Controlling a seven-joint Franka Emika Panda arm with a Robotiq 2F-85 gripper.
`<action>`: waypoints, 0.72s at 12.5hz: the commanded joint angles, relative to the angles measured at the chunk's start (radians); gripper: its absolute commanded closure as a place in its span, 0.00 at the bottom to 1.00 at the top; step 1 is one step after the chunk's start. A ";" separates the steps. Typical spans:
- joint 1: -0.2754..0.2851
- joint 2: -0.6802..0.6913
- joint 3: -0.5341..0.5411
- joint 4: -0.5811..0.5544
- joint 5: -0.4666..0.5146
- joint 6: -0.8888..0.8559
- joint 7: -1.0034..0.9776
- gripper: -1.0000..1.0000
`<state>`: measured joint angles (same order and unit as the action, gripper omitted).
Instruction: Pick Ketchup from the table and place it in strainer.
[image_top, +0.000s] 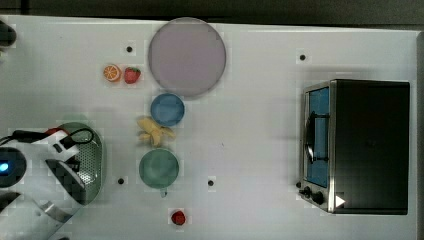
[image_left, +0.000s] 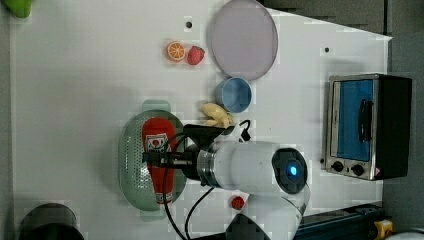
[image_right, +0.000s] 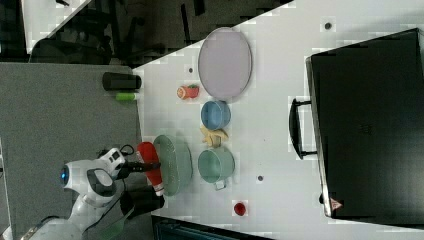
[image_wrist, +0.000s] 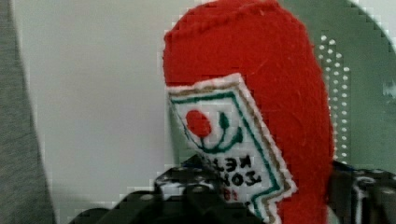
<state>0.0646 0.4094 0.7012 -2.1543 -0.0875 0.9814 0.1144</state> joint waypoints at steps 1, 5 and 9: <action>-0.008 -0.012 -0.018 0.014 -0.005 0.019 0.070 0.06; -0.033 -0.102 -0.018 0.019 0.000 -0.006 0.095 0.00; -0.133 -0.279 -0.022 0.070 0.004 -0.295 0.092 0.00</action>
<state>-0.0082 0.1791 0.6870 -2.1406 -0.0879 0.7061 0.1353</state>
